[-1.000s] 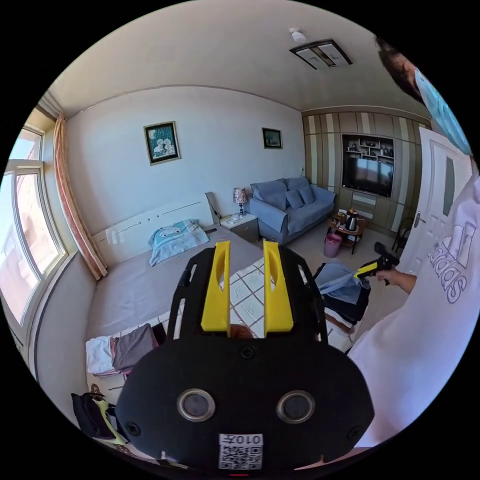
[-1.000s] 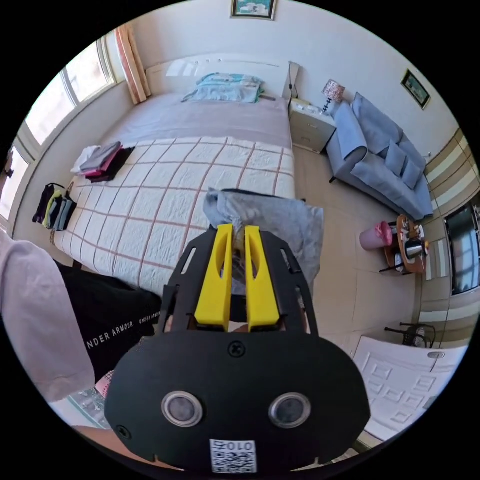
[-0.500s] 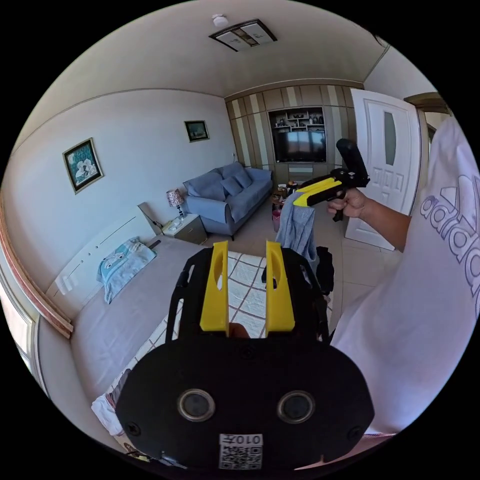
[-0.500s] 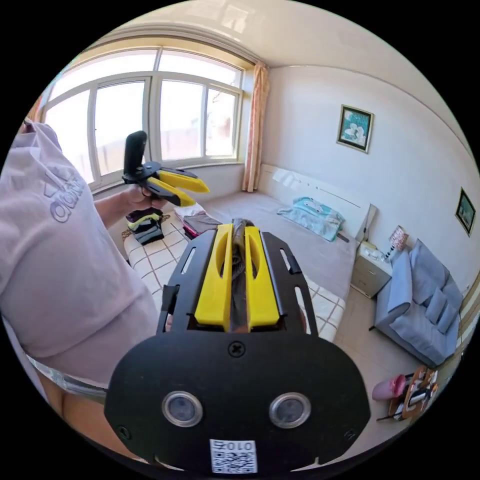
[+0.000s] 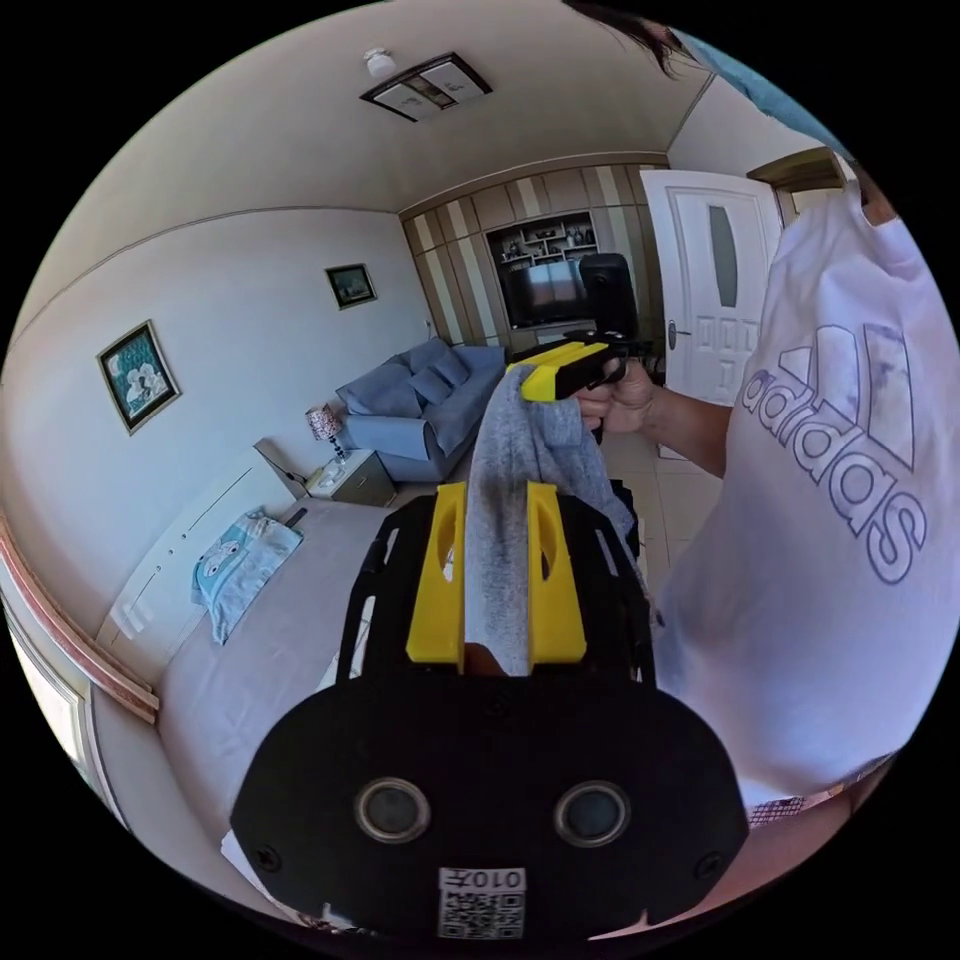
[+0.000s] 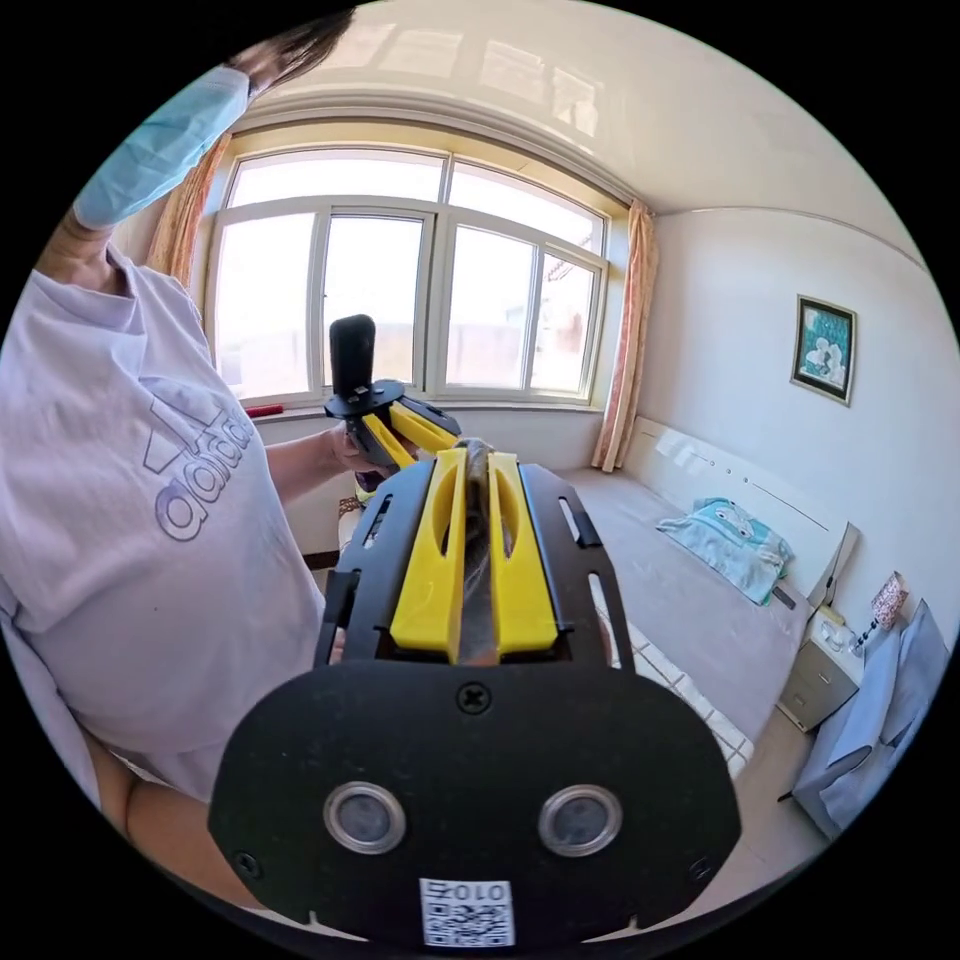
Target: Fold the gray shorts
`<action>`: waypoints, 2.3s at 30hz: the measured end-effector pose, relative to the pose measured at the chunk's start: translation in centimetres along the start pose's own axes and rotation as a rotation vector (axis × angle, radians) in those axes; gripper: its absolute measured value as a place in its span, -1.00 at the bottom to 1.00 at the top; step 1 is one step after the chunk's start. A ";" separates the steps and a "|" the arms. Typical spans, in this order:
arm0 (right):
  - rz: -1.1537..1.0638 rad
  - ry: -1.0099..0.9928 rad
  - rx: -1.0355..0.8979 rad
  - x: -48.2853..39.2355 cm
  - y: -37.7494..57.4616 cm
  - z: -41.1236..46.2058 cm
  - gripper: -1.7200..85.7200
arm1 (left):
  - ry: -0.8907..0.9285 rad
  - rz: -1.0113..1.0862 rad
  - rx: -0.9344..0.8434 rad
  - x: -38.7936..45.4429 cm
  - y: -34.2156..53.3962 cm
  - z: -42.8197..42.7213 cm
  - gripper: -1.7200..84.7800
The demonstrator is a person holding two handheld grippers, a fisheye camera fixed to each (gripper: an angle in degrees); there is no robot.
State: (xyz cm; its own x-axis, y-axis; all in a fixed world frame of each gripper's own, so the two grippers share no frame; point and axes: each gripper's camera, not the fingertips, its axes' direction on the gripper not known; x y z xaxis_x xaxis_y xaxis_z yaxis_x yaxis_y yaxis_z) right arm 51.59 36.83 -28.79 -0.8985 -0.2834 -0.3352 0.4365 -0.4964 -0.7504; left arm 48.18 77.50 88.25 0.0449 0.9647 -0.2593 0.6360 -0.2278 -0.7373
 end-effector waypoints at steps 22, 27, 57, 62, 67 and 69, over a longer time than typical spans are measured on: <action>-0.068 -0.063 -0.158 4.4 1.5 4.9 -0.85 | 0.115 -0.157 0.013 -4.5 5.8 3.2 -0.76; -0.088 -0.017 -0.200 5.3 1.7 5.5 -0.85 | 0.136 -0.166 -0.032 -5.5 6.2 4.7 -0.83; 0.149 -0.283 0.083 16.1 11.9 5.5 -0.81 | 0.388 -0.236 0.282 -13.6 14.3 -4.6 -0.95; 0.221 -0.175 0.095 19.7 8.2 2.4 -0.86 | 0.329 -0.365 0.255 -13.9 18.0 -5.3 -0.96; 0.112 -0.083 0.053 19.0 1.7 0.5 -0.86 | 0.289 -0.545 0.234 -13.5 23.1 -4.8 -0.96; 0.038 -0.063 0.046 17.8 -0.8 -0.1 -0.86 | 0.264 -0.581 0.220 -13.0 24.1 -4.5 -0.96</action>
State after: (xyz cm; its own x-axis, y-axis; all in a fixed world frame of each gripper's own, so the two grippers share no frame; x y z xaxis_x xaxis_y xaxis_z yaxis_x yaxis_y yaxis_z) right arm 35.26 32.28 -34.24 -0.8770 -0.3530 -0.3259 0.4736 -0.5211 -0.7101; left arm 66.40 60.09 76.71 -0.0520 0.9322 0.3582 0.4431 0.3430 -0.8283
